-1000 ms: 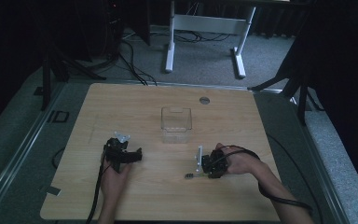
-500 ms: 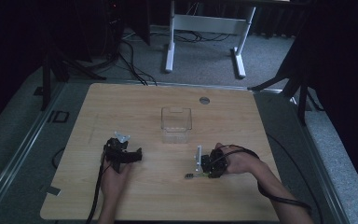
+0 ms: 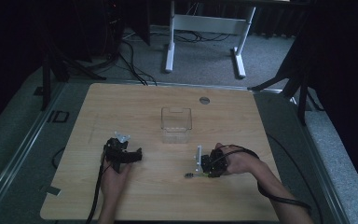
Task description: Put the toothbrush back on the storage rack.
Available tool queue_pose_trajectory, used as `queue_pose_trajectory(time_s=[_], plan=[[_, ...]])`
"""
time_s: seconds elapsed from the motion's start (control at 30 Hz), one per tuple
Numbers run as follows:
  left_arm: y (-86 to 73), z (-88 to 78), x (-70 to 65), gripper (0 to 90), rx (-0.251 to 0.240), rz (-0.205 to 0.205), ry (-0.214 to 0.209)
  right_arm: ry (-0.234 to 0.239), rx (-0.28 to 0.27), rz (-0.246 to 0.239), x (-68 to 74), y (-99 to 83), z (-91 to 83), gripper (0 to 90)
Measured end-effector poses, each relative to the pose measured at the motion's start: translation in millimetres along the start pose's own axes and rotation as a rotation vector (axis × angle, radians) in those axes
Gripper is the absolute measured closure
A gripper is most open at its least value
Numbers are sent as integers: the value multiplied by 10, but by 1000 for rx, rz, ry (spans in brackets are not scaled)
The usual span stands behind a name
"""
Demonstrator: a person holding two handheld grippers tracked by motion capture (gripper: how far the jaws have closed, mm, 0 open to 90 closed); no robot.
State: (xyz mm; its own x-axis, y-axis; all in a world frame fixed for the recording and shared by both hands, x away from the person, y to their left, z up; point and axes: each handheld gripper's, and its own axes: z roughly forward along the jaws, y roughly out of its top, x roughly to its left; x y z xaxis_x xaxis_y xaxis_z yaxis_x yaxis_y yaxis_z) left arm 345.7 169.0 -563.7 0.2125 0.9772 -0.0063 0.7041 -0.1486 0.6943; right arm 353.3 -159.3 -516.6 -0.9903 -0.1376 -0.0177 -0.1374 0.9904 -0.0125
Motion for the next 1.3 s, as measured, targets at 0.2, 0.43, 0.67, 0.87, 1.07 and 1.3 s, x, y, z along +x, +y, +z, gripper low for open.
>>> queue_pose_trajectory(time_s=[0.2,0.43,0.67,0.87,1.07,1.3], plan=[[0,0,0,71,0,0,0,-6,-5,1,7,-7,0,788],[0,0,0,71,0,0,0,-3,-5,9,24,-10,-5,790],[0,0,0,71,0,0,0,-14,-17,18,17,-34,-71,790],[0,1,-1,71,-1,-1,0,-27,-24,27,15,-44,-110,790],[0,0,0,71,0,-1,0,-40,-36,35,18,-50,-155,790],[0,0,0,71,0,-1,0,-58,-49,41,2,-72,-239,790]])
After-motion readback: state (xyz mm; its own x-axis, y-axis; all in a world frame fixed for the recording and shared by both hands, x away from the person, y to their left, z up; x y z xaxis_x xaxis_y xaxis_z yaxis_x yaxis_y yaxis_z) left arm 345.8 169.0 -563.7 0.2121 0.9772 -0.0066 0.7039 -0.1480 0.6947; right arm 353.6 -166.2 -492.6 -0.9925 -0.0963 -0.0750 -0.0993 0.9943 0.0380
